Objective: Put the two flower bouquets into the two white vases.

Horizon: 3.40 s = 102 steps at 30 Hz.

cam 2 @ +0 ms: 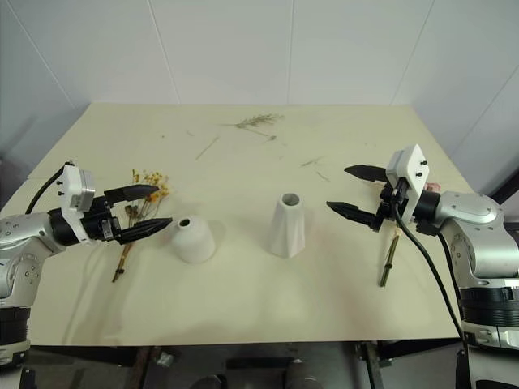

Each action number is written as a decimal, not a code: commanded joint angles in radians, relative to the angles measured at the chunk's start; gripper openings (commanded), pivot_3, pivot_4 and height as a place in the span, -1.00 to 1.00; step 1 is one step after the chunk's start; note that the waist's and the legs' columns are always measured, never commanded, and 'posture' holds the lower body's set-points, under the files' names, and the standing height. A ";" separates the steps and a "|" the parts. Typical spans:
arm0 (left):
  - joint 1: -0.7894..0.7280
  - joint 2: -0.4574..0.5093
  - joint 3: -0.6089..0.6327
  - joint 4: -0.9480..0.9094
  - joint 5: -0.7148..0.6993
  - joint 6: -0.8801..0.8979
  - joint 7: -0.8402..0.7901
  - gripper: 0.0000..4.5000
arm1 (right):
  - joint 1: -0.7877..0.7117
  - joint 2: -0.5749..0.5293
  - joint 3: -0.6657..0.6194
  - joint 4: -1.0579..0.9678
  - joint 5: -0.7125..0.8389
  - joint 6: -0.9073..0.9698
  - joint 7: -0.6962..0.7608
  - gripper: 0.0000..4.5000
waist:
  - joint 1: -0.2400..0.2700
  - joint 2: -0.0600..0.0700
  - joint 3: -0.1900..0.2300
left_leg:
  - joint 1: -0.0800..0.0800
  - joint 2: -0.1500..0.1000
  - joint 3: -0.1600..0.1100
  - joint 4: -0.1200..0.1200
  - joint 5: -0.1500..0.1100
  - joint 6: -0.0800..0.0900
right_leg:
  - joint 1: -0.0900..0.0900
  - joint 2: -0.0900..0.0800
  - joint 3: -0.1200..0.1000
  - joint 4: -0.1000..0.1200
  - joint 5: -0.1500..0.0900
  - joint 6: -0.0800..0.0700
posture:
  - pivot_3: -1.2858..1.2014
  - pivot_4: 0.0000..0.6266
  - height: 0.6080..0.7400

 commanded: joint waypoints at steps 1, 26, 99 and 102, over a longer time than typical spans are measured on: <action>-0.002 0.029 0.042 -0.037 -0.025 -0.006 0.000 0.97 | -0.031 0.004 -0.003 0.000 0.002 -0.016 0.004 1.00 | 0.000 0.000 0.000 | 0.000 0.000 0.000 0.000 0.000 0.000 | 0.000 0.000 0.000 0.000 0.000 0.000 | 0.03 -0.52 1.00; -0.124 0.504 -0.267 -0.072 0.111 0.830 0.236 0.97 | -0.333 0.122 0.111 0.172 0.021 -0.096 0.259 1.00 | -0.028 0.002 0.002 | -0.001 0.001 -0.005 -0.005 0.000 -0.001 | -0.001 0.001 -0.006 0.000 -0.003 -0.004 | 0.03 -0.52 1.00; -0.341 -0.017 0.204 0.287 -0.142 0.282 0.097 -0.99 | -0.165 0.023 0.019 -0.094 0.102 0.051 0.118 1.00 | 0.006 0.003 0.002 | 0.011 0.003 -0.020 -0.011 0.006 -0.010 | 0.012 0.000 -0.023 0.003 -0.006 -0.012 | 0.03 -0.52 1.00; -0.276 -0.098 0.191 0.132 -0.211 0.317 0.126 -0.99 | -0.155 0.025 0.016 -0.100 0.102 0.049 0.109 1.00 | 0.007 0.003 0.002 | 0.011 0.003 -0.020 -0.010 0.006 -0.010 | 0.013 0.000 -0.023 0.002 -0.006 -0.011 | 0.03 -0.52 1.00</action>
